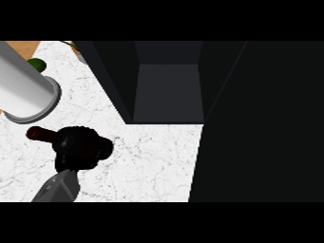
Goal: Pick up the wine, place it into the cabinet and close the cabinet
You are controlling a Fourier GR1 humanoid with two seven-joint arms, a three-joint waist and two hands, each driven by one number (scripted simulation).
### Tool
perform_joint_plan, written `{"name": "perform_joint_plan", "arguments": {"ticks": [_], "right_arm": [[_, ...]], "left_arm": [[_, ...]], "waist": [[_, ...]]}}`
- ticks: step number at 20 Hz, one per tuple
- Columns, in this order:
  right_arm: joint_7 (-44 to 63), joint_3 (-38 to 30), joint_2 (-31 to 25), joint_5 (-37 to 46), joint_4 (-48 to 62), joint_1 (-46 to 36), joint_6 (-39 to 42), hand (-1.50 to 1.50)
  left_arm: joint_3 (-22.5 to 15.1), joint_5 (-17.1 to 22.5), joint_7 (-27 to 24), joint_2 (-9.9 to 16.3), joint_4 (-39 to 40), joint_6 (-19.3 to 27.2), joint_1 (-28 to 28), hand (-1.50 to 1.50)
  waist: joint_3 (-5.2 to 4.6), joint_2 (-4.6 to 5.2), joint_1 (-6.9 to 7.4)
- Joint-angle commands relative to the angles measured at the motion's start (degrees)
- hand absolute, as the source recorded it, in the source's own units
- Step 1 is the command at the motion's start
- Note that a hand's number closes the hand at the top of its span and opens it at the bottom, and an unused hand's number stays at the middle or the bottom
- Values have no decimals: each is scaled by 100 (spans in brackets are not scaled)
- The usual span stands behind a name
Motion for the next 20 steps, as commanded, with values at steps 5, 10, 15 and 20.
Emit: {"name": "perform_joint_plan", "arguments": {"ticks": [5, 10, 15, 20], "right_arm": [[356, 37, 20, -153, -442, -3, -92, -150], [-7, -125, 5, -304, -43, -15, 63, -150], [382, -279, -78, -479, -294, -94, -22, -150], [397, -149, 21, -286, -234, -264, -119, -150]], "left_arm": [[-510, 119, 458, -508, -1572, 5, 698, 150], [-1631, 773, 1073, -661, -2668, 505, 872, 150], [-2643, 1239, 1656, -668, -4015, 1205, 1690, 150], [-3474, 1564, 2252, -670, -5291, 2398, 1932, 150]], "waist": [[2, -12, 26], [7, -29, 29], [1, -5, 9], [-1, -2, 12]]}}
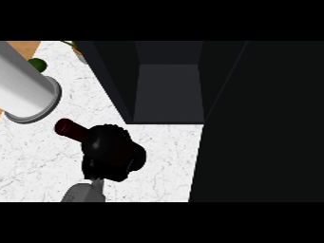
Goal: Pick up the wine, place it into the cabinet and close the cabinet
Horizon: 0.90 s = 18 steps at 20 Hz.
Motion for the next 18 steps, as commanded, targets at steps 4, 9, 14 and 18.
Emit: {"name": "perform_joint_plan", "arguments": {"ticks": [4, 9, 14, 18], "right_arm": [[243, -250, -77, -272, -113, -299, -58, -150], [313, 202, 111, 75, -244, -113, -163, -150], [-205, -348, -103, -627, -219, 532, 339, -150], [205, -59, 43, -102, 91, -365, -78, -150]], "left_arm": [[-874, 555, 190, -15, -575, 968, 84, 150], [-1423, 931, 142, -15, -643, 1791, 108, 150], [-1494, 1430, -629, -15, 582, 1756, -618, 150], [-1492, 1744, -796, -15, 1325, 1454, -1057, 150]], "waist": [[-4, 17, -24], [-5, 14, -24], [-3, 24, -70], [-7, 28, -53]]}}
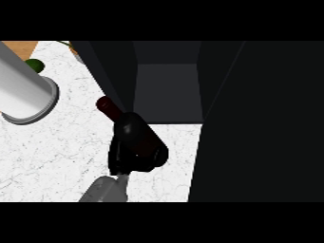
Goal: Pick up the wine, place it into the cabinet and close the cabinet
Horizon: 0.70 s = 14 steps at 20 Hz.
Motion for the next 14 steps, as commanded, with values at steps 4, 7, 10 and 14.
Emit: {"name": "perform_joint_plan", "arguments": {"ticks": [4, 7, 10, 14], "right_arm": [[133, 145, 44, -164, -376, 240, 12, -150], [181, -589, -200, -792, -34, -231, 75, -150], [-710, -9, 94, -255, 104, 643, 348, -150], [-217, -55, -32, -356, -149, 316, 237, -150]], "left_arm": [[-73, 432, -726, -1, 1137, -303, -602, 150], [-121, 801, -968, -1, 1618, -363, -1101, 150], [-438, 1027, -955, -1, 1628, -192, -1280, 150], [-479, 1330, -1033, -1, 2002, 27, -1808, 150]], "waist": [[-3, 3, -20], [-3, 15, -43], [-1, 10, -49], [-3, 13, -70]]}}
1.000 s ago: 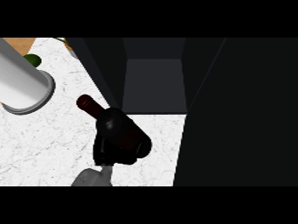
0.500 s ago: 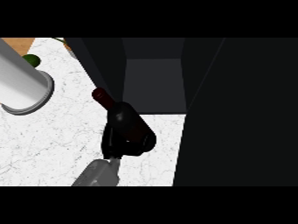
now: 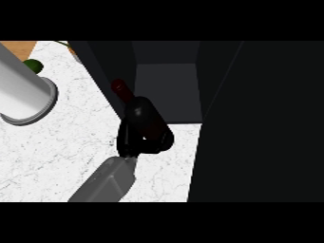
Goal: Pick up the wine, place it into the cabinet and close the cabinet
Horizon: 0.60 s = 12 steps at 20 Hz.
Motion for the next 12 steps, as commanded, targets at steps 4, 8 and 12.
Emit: {"name": "perform_joint_plan", "arguments": {"ticks": [4, 8, 12], "right_arm": [[312, -373, -128, -307, 96, -533, -136, -150], [200, -225, -59, -51, 396, -692, -186, -150], [-252, -59, 8, 87, 490, -402, -7, -150]], "left_arm": [[127, 544, 221, -1, 615, 278, -1013, 150], [117, 876, 166, -1, 820, 338, -1264, 150], [157, 1098, 59, -1, 1269, 235, -1715, 150]], "waist": [[-1, 7, -4], [-1, 10, 2], [-1, 21, -50]]}}
